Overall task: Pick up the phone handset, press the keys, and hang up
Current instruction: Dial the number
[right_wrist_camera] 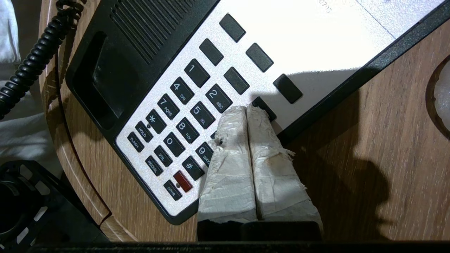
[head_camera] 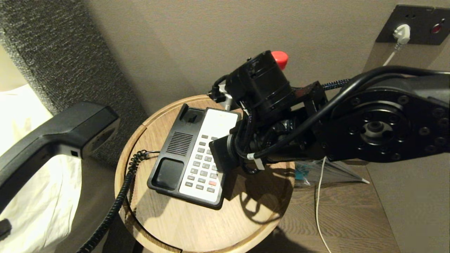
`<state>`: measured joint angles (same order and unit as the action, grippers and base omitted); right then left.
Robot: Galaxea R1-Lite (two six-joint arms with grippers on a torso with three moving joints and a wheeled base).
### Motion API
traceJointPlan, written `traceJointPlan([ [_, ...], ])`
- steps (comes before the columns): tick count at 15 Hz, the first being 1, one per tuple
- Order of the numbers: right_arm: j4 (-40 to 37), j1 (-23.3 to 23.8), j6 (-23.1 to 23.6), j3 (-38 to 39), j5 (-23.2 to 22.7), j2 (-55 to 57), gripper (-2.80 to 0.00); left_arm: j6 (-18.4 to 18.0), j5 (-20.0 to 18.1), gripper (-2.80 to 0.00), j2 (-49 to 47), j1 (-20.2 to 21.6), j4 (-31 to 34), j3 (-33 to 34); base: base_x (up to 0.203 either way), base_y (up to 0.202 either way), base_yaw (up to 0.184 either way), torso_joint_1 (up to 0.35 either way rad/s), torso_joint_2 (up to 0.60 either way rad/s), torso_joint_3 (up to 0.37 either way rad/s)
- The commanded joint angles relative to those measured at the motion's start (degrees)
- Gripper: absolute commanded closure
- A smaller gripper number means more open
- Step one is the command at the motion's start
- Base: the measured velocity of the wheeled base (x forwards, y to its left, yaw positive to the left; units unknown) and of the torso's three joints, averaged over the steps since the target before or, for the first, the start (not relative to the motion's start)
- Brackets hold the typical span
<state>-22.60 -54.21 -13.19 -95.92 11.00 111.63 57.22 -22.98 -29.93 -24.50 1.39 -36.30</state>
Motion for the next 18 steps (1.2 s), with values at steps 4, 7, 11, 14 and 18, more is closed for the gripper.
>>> traceJointPlan([
  [4,-0.44,-0.02,0.53,0.99,0.25,-0.01,0.00,0.35,-0.14,0.00,0.22,-0.02,0.02,0.44,0.000,0.000,0.000,0.000,0.00,0.000],
  [7,-0.69,-0.02,1.06,1.35,0.43,-0.01,0.00,0.35,-0.14,0.00,0.31,-0.02,0.02,0.36,0.000,0.000,0.000,0.000,0.00,0.000],
  [11,-0.52,-0.02,1.15,1.26,0.52,0.08,0.00,0.35,-0.22,0.00,0.23,-0.02,0.02,0.36,0.000,0.000,0.000,0.000,0.00,0.000],
  [14,-0.50,-0.12,0.38,-1.84,0.48,-0.19,0.00,0.35,-0.22,0.00,0.31,-0.02,0.02,0.22,0.000,0.000,0.000,0.000,0.00,0.000],
  [18,-1.39,-1.05,-1.31,-3.68,-0.11,-2.20,0.00,0.35,-0.40,0.00,0.75,-0.02,0.11,0.36,0.000,0.000,0.000,0.000,0.00,0.000],
])
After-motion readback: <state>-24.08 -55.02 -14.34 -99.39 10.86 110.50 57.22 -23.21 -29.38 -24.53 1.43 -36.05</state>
